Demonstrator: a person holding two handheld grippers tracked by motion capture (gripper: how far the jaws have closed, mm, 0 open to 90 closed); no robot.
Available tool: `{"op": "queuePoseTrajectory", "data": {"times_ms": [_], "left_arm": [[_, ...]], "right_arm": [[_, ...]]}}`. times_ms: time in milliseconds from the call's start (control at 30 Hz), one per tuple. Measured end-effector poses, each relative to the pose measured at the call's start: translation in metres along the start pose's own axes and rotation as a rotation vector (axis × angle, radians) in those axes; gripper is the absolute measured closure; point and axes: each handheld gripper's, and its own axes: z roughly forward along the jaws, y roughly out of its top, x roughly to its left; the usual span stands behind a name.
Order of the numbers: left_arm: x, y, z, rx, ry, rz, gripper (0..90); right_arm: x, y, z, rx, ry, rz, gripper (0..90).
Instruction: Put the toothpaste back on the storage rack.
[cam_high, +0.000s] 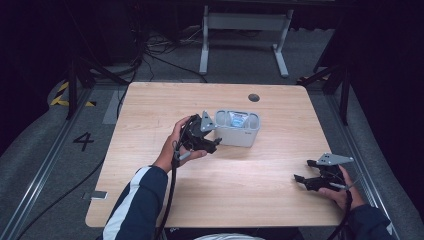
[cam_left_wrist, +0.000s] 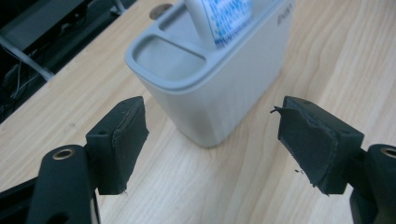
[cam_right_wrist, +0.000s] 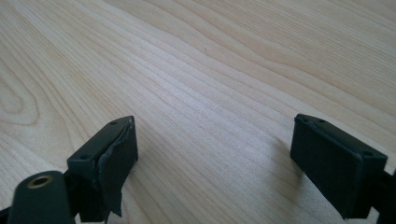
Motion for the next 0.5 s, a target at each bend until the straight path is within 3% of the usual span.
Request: {"op": "queuePoseTrajectory", "data": {"times_ms": [200,500], "left_arm": [[-0.004,-0.01,-0.005,0.039,0.0,0.023,23.4],[-0.006,-0.036,-0.013,0.109,0.034,0.041,21.7]], "right_arm": [[0.0,0.0,0.0,0.0,0.0,0.0,15.1],[0.0,0.0,0.0,0.0,-0.001,0.0,15.1]]}}
